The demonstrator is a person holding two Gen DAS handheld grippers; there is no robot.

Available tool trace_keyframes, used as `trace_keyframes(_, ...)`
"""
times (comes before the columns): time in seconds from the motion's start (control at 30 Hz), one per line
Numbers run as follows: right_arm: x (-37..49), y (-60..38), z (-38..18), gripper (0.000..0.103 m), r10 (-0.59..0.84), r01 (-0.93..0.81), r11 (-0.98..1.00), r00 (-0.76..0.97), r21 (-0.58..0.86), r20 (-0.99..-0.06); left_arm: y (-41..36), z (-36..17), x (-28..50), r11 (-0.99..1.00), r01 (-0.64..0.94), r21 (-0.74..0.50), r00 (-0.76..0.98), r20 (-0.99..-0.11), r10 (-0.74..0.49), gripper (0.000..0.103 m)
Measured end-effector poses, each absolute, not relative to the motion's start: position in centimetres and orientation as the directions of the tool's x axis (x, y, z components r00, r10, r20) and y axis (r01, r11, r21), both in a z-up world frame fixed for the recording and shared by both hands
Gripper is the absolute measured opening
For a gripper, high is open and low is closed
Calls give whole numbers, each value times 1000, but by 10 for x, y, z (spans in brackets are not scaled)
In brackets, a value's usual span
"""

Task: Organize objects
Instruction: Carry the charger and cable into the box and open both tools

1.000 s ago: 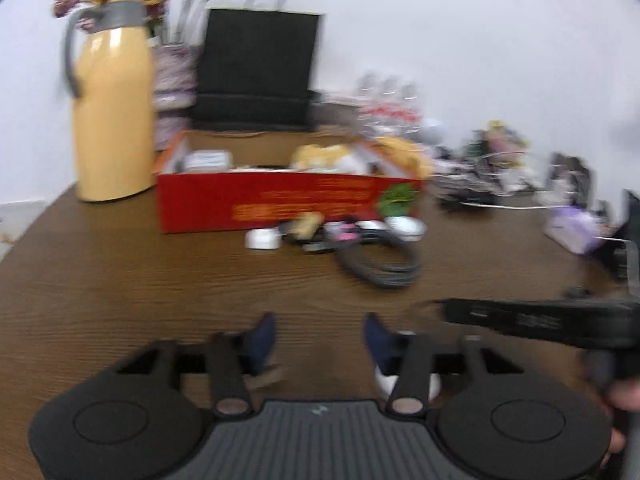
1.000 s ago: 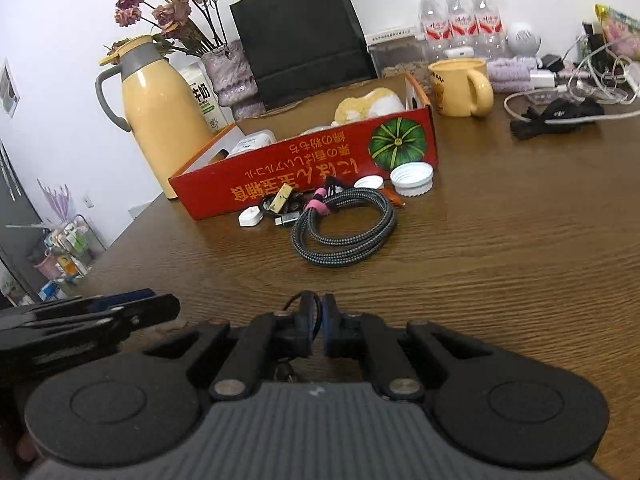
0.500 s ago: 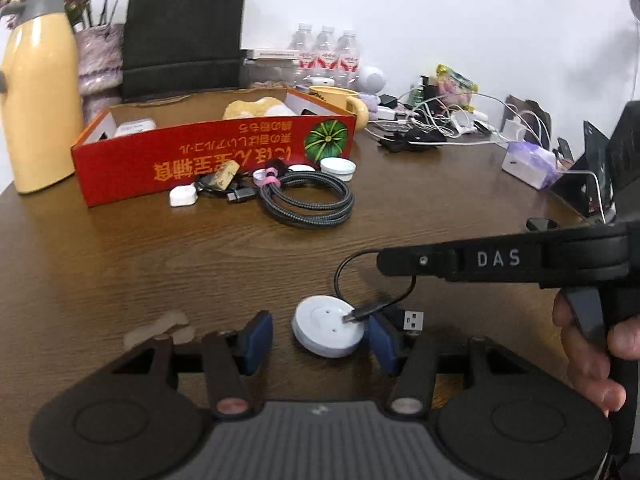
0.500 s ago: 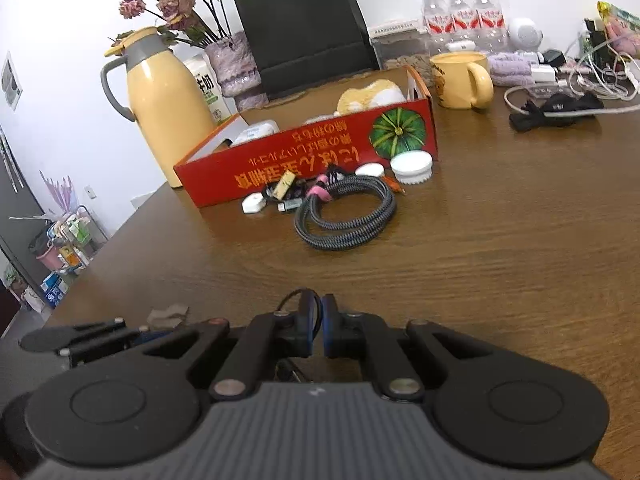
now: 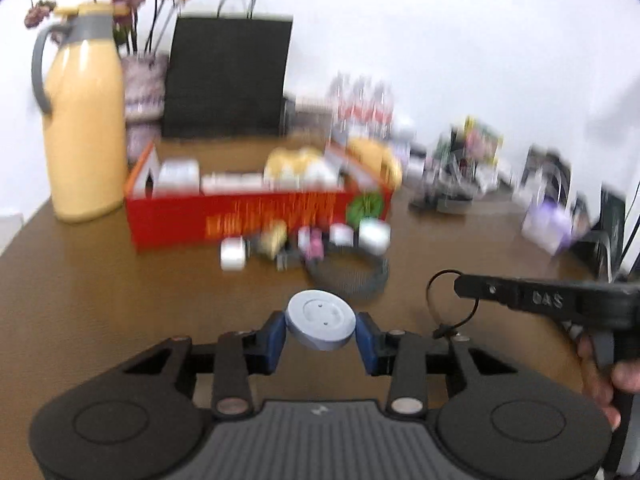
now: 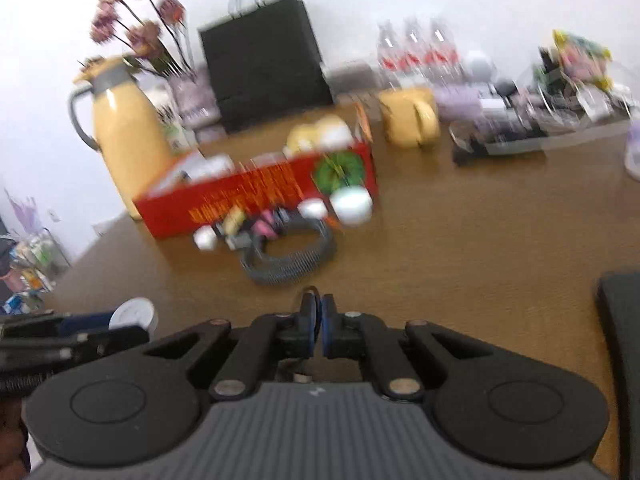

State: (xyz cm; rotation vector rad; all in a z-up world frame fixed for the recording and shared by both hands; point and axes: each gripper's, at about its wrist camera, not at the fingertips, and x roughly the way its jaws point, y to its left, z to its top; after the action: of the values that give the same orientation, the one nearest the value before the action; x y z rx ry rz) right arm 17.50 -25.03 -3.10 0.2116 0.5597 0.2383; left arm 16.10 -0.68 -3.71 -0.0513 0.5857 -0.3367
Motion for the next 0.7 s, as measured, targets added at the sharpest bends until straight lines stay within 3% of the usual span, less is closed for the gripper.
trace_keyframes(0.2, 230, -237, 51, 3, 288, -255, 956, 904, 142, -316, 1, 13, 260, 943, 309, -122, 814, -478, -328, 37)
trace_keyframes(0.43, 376, -216, 35, 4, 313, -251, 947, 862, 201, -399, -22, -15, 403, 966, 231, -118, 760, -597, -255, 38)
trace_keyframes(0.5, 409, -210, 12, 14, 283, -217, 956, 854, 195, -436, -25, -31, 423, 973, 200, -114, 752, -618, -227, 51)
trace_keyframes(0.57, 421, -207, -9, 22, 245, -184, 968, 839, 170, -486, -23, -37, 427, 962, 245, -121, 740, -618, -266, 53)
trace_keyframes(0.63, 420, -210, -19, 37, 247, -179, 966, 849, 185, -467, -17, -38, 424, 962, 257, -93, 746, -614, -258, 64)
trace_keyframes(0.67, 419, -213, -22, 49, 246, -170, 965, 852, 200, -463, -13, -38, 423, 965, 250, -83, 754, -608, -248, 70)
trace_keyframes(0.7, 417, -215, -23, 51, 240, -160, 965, 854, 207, -461, -9, -36, 420, 967, 240, -82, 762, -601, -240, 70)
